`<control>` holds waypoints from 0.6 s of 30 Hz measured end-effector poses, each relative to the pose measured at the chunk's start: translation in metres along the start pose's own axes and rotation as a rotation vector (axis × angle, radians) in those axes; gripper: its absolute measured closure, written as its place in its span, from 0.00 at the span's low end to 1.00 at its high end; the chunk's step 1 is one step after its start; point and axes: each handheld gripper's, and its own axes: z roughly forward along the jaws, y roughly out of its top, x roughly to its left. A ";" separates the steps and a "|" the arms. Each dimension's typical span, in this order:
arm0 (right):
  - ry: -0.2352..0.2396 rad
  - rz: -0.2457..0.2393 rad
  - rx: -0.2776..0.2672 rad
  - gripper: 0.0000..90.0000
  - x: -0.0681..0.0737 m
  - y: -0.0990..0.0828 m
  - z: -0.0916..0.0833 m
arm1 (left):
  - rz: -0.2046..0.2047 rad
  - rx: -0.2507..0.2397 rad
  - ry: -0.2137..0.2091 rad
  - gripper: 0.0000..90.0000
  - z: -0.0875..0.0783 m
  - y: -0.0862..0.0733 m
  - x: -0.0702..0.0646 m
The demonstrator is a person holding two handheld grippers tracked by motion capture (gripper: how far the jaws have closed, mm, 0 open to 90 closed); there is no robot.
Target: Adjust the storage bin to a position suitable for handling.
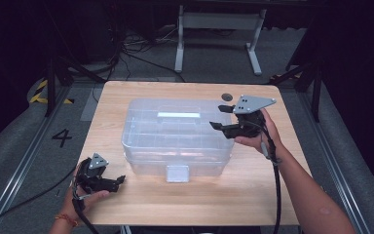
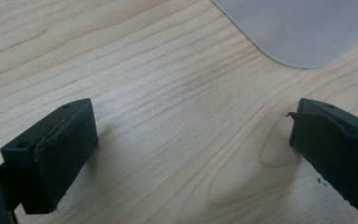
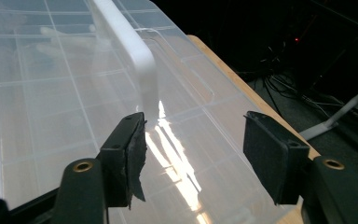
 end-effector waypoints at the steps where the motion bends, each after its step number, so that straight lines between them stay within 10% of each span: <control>1: 0.006 -0.002 0.001 0.45 0.001 0.001 0.001 | 0.000 0.000 0.000 0.02 0.000 0.000 0.000; 18: 0.070 -0.016 0.007 0.55 0.006 0.012 0.020 | 0.003 0.006 -0.004 0.02 -0.001 0.000 0.000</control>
